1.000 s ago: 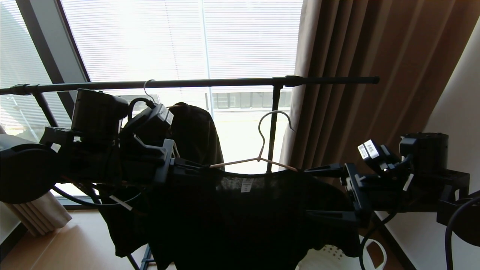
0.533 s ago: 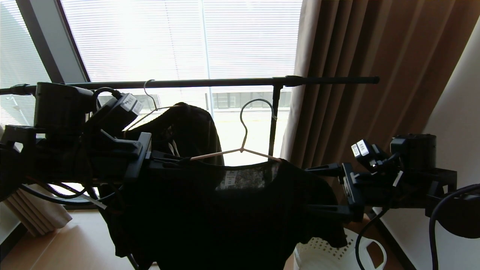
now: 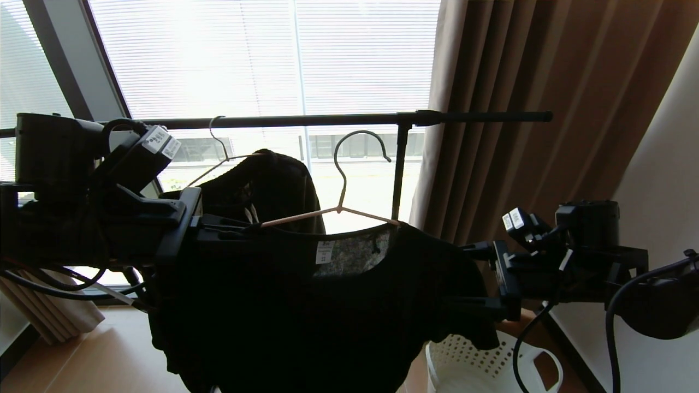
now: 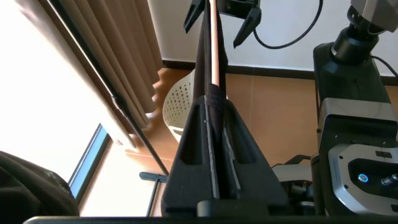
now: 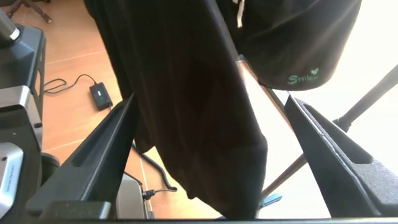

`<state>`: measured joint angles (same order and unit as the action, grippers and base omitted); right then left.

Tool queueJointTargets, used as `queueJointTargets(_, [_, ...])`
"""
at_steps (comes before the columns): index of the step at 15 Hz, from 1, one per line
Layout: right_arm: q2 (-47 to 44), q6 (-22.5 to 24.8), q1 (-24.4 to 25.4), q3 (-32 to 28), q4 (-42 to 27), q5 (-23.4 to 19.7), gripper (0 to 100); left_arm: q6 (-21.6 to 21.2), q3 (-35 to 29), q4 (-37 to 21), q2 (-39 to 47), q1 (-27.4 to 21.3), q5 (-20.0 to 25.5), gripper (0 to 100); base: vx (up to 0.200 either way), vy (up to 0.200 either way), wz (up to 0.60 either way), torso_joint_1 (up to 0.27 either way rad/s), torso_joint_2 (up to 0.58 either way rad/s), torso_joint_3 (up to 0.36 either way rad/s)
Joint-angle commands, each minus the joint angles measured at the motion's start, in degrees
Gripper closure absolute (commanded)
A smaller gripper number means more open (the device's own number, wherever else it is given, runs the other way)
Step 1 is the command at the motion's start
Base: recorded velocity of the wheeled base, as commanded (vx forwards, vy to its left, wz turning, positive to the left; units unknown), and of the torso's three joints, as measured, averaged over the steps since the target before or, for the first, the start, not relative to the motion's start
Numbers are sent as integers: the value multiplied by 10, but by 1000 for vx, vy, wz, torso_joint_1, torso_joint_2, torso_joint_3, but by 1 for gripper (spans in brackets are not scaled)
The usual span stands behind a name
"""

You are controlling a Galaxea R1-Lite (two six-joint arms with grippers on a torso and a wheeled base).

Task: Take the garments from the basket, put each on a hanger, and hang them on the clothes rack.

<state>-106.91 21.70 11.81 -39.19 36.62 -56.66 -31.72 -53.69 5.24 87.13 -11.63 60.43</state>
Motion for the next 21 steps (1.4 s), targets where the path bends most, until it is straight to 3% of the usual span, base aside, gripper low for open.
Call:
queueJointTargets(1, [-15, 0, -3, -4, 0, 0, 0, 0, 0, 0, -4, 0, 0, 100, 0, 0, 0, 0, 0, 0])
queueJointTargets(14, [-59, 1, -18, -19, 15, 1, 0, 0, 2, 0, -14, 18, 7, 100, 0, 0, 0, 0, 0, 0])
queueJointTargets(15, [-59, 1, -21, -19, 16, 1, 100, 1, 2, 0, -15, 20, 7, 100, 0, 0, 0, 0, 0, 0])
queueJointTargets(21, [-75, 0, -36, -33, 15, 1, 100, 0, 5, 0, -17, 28, 8, 100, 0, 0, 0, 0, 0, 0])
